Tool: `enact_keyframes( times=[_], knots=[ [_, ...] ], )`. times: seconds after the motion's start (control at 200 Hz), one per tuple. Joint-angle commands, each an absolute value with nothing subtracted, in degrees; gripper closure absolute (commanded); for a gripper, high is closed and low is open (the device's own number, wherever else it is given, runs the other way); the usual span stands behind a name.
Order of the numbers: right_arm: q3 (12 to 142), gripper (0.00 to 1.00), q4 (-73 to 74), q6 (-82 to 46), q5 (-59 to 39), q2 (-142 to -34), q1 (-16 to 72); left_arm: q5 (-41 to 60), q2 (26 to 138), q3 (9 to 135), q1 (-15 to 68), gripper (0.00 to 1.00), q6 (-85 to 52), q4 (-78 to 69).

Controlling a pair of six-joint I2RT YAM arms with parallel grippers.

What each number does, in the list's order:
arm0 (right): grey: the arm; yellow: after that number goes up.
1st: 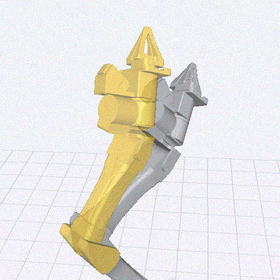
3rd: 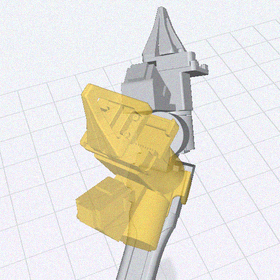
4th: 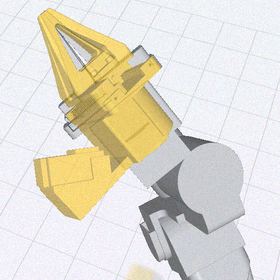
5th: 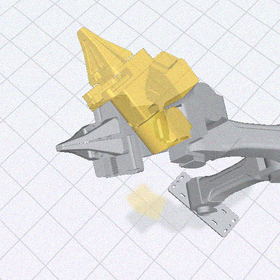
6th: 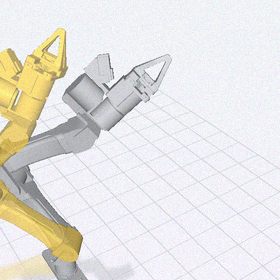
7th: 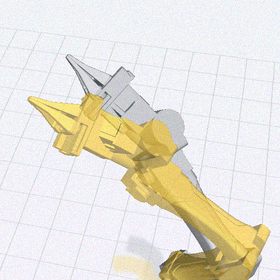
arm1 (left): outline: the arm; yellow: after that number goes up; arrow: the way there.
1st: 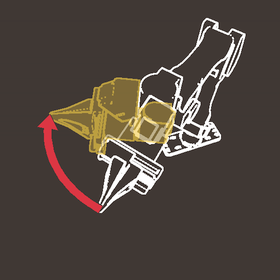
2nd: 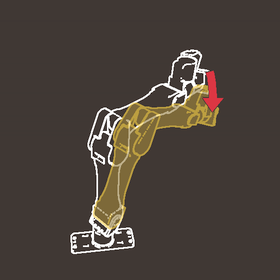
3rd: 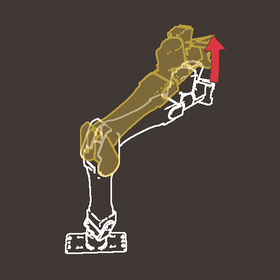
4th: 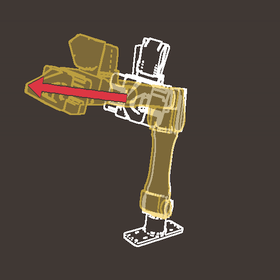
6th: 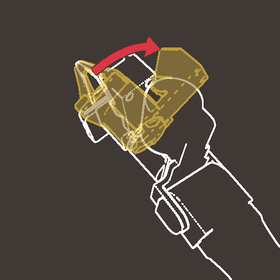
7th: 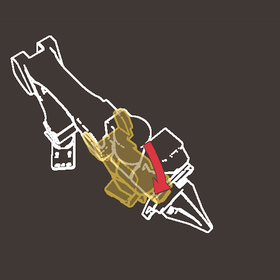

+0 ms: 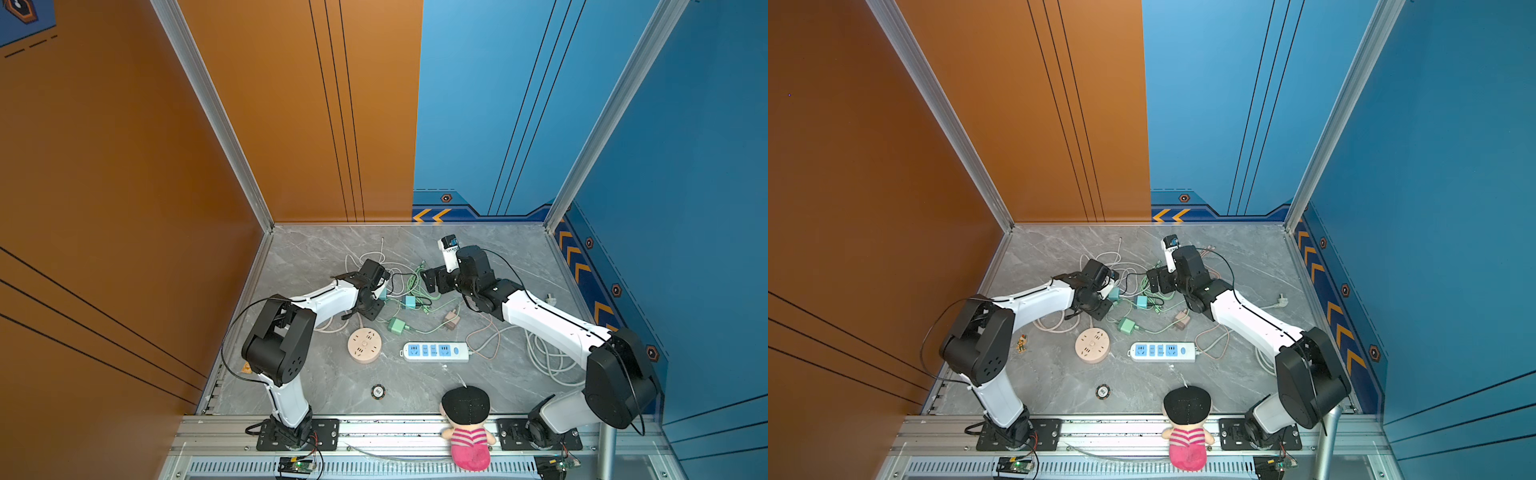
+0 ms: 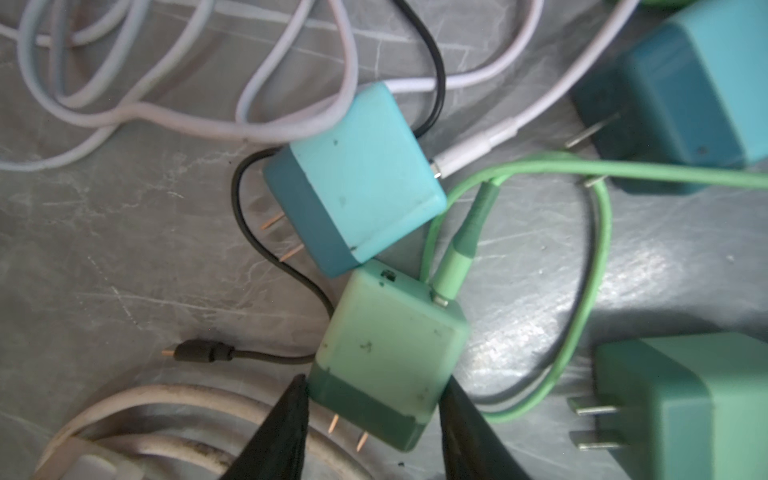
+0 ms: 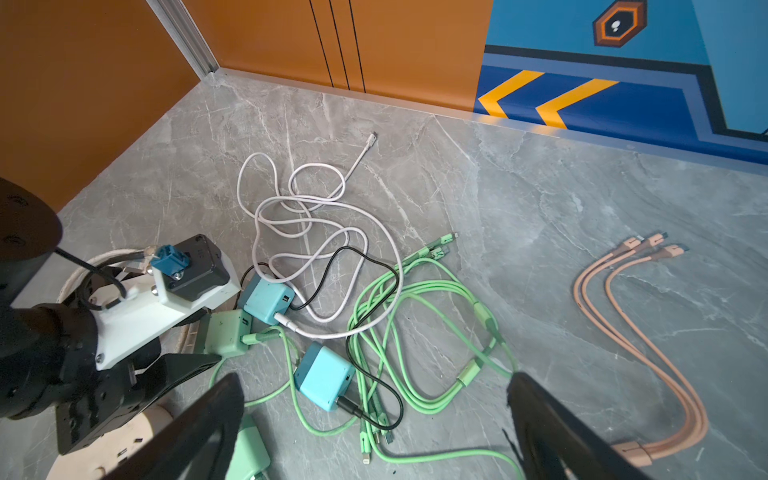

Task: Insert the plug
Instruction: 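Lower the left gripper onto the mint-green charger brick while the right gripper hovers nearby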

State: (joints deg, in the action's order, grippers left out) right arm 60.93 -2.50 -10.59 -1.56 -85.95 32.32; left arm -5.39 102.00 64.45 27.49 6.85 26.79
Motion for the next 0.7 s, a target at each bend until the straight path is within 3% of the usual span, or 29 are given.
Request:
enact_keyframes(
  times=[0.0,0.41,0.691],
  knots=[
    [62.84,0.0,-4.04,-11.24,-1.97,-86.13,32.69,-2.42,102.52,66.09,28.22,0.49,7.55,28.65],
    [64.24,0.0,-5.03,-11.7,-2.37,-87.6,33.57,-4.74,103.86,67.6,27.75,0.35,7.98,28.5],
    [65.13,0.0,-5.93,-11.82,-2.58,-88.77,34.7,-4.27,105.28,68.58,26.94,0.35,9.19,28.56]
  ],
)
